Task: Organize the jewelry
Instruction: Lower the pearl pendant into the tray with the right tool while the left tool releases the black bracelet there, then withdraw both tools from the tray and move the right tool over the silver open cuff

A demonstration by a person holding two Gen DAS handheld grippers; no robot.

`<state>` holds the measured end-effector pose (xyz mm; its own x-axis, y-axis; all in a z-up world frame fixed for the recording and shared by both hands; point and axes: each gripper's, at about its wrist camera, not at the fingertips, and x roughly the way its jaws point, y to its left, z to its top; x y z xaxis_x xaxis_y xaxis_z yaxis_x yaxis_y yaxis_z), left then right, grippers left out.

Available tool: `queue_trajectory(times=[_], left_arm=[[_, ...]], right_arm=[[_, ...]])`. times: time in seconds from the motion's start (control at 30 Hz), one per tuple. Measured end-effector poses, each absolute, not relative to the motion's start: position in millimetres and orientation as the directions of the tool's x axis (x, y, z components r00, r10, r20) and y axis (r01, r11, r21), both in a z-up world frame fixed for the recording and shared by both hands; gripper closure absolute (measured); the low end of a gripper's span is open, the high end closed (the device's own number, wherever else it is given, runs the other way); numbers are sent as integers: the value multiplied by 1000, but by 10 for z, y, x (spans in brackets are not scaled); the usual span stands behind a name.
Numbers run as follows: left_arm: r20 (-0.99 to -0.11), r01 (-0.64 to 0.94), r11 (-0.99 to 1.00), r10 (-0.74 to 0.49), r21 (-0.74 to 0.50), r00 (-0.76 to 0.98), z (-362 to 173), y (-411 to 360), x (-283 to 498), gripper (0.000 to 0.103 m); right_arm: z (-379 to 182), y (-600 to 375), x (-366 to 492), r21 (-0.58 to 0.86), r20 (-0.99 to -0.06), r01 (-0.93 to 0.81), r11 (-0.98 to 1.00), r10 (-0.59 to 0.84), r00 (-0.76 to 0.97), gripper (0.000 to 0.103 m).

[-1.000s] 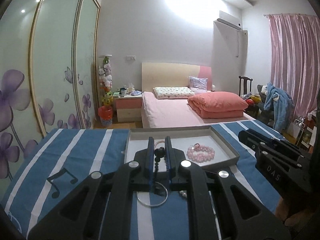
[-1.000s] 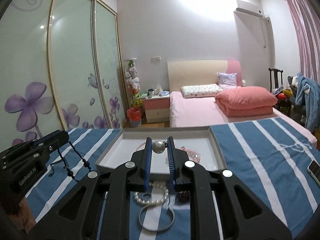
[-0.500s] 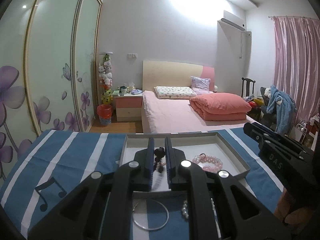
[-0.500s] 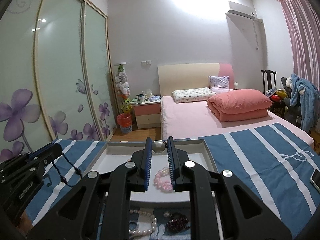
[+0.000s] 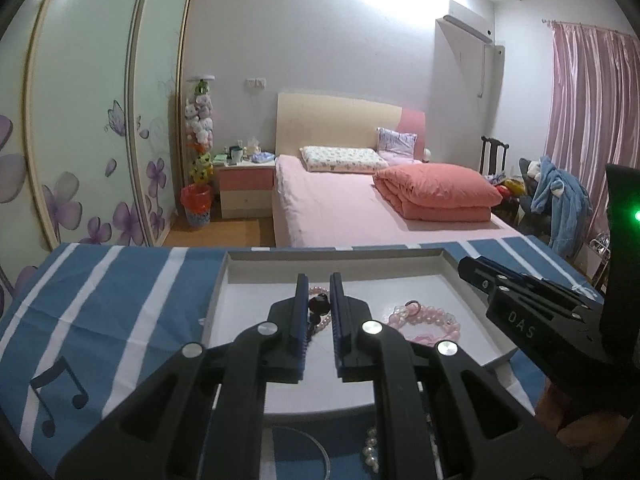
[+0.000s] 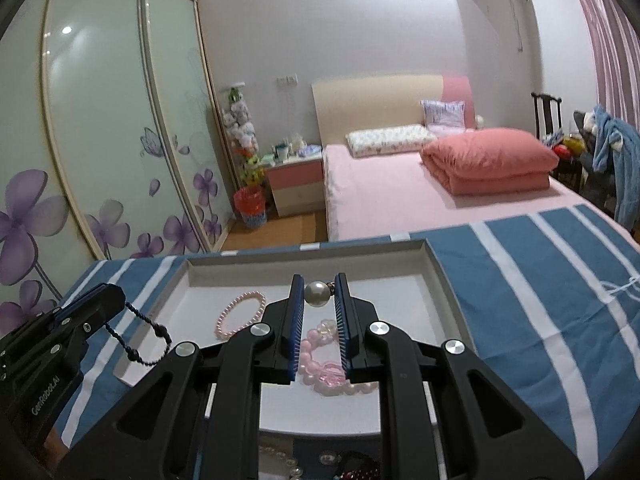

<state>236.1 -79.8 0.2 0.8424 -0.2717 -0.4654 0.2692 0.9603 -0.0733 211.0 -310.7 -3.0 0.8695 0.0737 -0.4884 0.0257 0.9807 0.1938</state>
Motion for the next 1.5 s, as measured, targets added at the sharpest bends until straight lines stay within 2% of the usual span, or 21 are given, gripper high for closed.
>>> queue_trajectory(times=[0.37,0.4,0.43,0.5,0.87,1.07,1.27,1.5], left_arm=[[-525,287,954,-291,-91,800,-253,-932,2682,91],[-526,288,953,-295,-97,798,-268,-905,2712,91],[-526,285,953,-296,-105,797,-278,-891,2728,90],[-528,281,953,-296,-112,796,-283,-885,2748,86],[-512,247,960,-280,-133,812,-171,-645,2653,83],[-534,224,968,-251,-117,807,-174,-460,2433,79],[-585,191,974,-228,-125,779,-287,-179,2176,72],[-635,160,979,-202,-124,746,-424,83,1919,67]], right_arm=[[-207,-3116,2345,224,-563,26,974,108,819,86],[-210,-3123,2339,229,-565,25,973,112,817,83],[-210,-3130,2338,229,-567,28,973,110,816,75],[-207,-3180,2320,240,-563,40,970,105,819,71],[-145,-3367,2164,269,-554,78,960,88,828,71],[-126,-3469,1971,270,-562,88,959,83,823,71],[-236,-3493,1783,254,-618,80,964,98,780,71],[-460,-3432,1479,283,-704,26,959,189,685,71]])
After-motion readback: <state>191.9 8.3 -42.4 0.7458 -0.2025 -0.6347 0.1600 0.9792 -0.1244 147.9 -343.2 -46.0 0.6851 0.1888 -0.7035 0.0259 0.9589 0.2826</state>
